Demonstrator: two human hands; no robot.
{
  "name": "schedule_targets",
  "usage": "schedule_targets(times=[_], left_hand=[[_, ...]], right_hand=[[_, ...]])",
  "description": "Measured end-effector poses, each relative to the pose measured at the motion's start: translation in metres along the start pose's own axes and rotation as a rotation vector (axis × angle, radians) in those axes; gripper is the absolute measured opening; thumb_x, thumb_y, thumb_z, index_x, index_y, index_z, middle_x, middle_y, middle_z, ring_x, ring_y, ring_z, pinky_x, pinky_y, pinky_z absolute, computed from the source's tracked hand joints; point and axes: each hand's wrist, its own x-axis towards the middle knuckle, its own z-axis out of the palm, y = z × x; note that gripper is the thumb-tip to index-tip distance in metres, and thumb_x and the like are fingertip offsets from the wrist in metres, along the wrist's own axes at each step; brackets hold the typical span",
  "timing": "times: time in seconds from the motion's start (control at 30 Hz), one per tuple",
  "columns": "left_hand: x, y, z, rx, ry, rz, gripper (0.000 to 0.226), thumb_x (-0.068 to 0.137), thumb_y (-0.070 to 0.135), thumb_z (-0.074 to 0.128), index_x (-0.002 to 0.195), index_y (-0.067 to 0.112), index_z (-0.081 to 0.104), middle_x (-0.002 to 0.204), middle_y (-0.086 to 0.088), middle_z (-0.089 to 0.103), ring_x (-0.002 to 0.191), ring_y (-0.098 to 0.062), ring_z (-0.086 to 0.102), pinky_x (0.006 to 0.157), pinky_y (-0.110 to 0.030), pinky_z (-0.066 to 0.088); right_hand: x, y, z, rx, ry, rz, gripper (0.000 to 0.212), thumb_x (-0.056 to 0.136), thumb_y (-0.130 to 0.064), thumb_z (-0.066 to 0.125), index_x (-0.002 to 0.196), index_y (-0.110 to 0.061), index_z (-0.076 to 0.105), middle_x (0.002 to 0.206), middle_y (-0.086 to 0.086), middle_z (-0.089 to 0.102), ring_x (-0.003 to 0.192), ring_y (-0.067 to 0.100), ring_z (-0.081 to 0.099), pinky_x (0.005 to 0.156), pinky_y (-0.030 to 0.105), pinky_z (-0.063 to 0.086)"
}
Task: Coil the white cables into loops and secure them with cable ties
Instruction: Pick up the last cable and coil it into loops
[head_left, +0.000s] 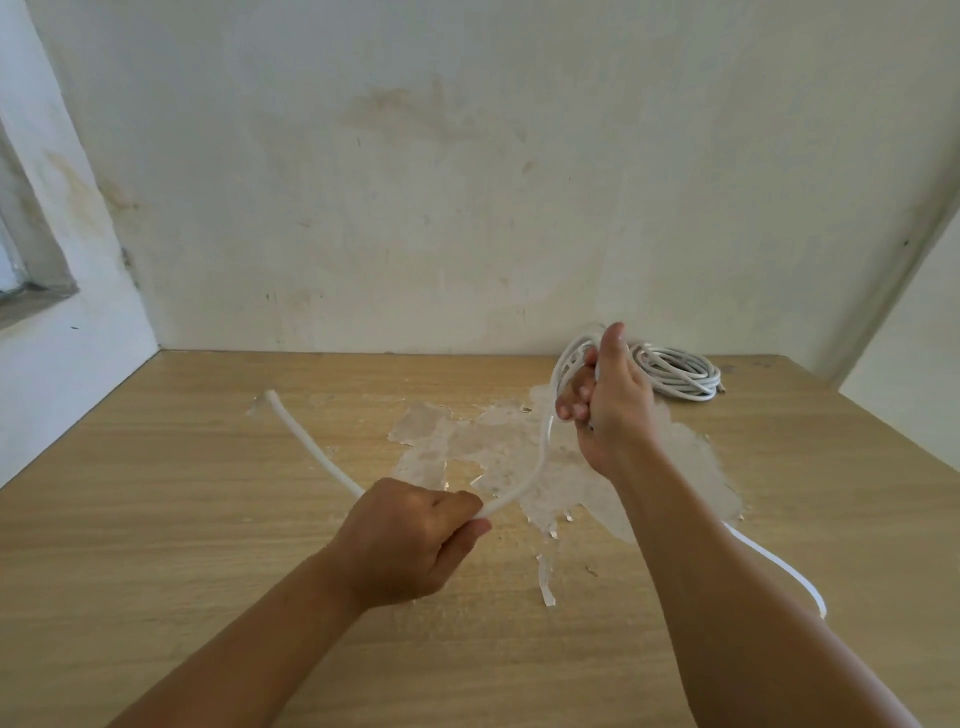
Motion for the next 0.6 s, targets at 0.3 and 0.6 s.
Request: schedule_targets(times=[0.3,0.6], left_hand=[[0.036,-0.007,-0.034,0.015,0.137,0.158,0.042,0.108,0.037,0.045,0.091,0.011,0.072,0.066,0.005,0.062,0.047,-0.011,0.05,0.041,-0.026,0.041],[0.056,-0.042,-0.053,-0.088,0.213,-0.046,0.045,0.106,0.046,0.044,0.087,0.013,0.069,0.069,0.014,0.057,0.055,-0.006,0.048,0.044,-0.03,0.044]], right_hand=[[-0.028,0.036,0.007,-0.479,-0.415,0.021,0.061,0.092,-0.065,0.04,0.091,-0.006,0.053,0.055,0.004,0.055,0.048,0.018,0.052,0.05,0.031,0.045],[-0.05,0.042,0.014,-0.217,-0.665,0.272,0.063,0.098,-0.064,0.043,0.081,-0.006,0.06,0.049,0.008,0.047,0.038,0.021,0.045,0.051,0.032,0.044]])
